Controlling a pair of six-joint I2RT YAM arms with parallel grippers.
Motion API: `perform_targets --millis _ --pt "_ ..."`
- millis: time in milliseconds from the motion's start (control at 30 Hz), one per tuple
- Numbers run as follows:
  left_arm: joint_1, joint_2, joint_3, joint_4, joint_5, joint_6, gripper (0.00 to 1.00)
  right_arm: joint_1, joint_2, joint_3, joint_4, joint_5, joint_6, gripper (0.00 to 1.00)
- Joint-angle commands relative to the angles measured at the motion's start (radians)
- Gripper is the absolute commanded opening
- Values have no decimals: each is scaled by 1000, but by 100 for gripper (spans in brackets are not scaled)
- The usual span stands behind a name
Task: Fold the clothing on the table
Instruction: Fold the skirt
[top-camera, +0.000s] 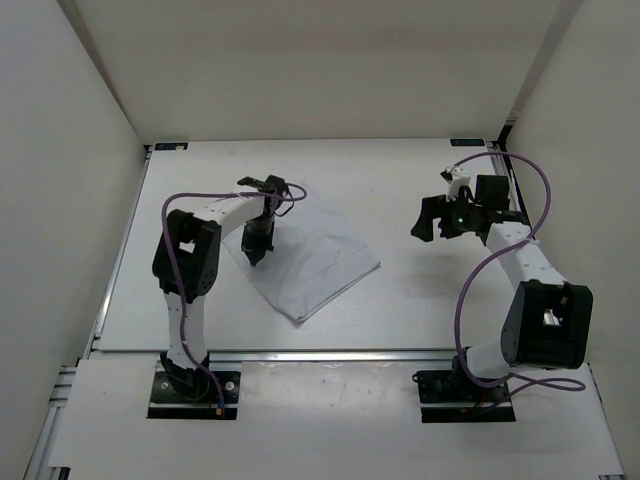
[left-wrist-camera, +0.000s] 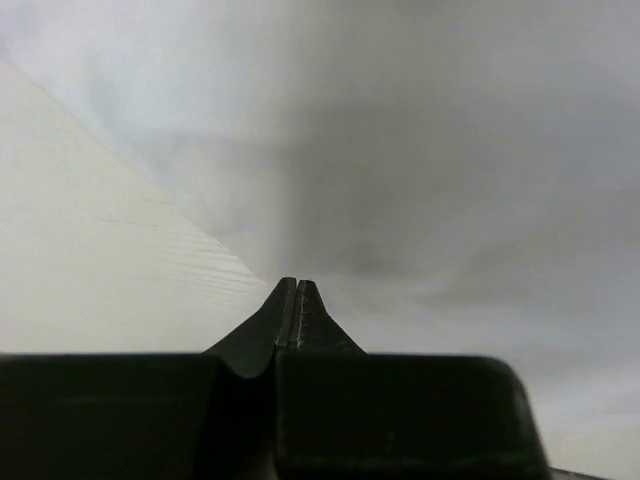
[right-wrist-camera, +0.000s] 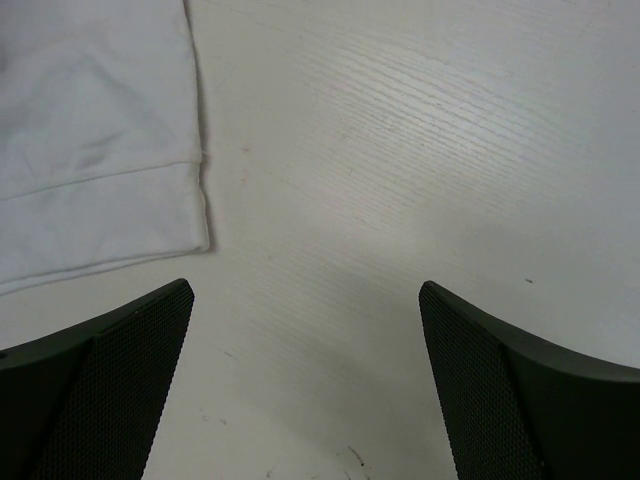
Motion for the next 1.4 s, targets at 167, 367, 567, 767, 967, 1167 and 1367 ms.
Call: perform_targets --millis 167,367,567,767,967,1167,1367 --pt "-189 -281 -115 182 257 -105 7 93 15 -31 -93 -128 -99 99" --pt "-191 -567 -588 470 426 -428 45 239 57 -65 -141 -146 -148 99" --pt "-159 -831 -873 730 450 -670 64 261 95 -83 -81 -131 -115 99" --pt "-160 -1000 -965 822 391 -814 67 235 123 -88 -78 -181 -147 99" --pt "-238 -1071 -1052 845 352 -932 68 137 307 24 -202 -341 -134 94" --pt "-329 -1215 -1126 787 256 -1105 67 106 385 99 -242 -401 -163 95" --pt "-298 -1338 -1247 817 222 -1140 77 155 416 101 -229 -426 -86 99"
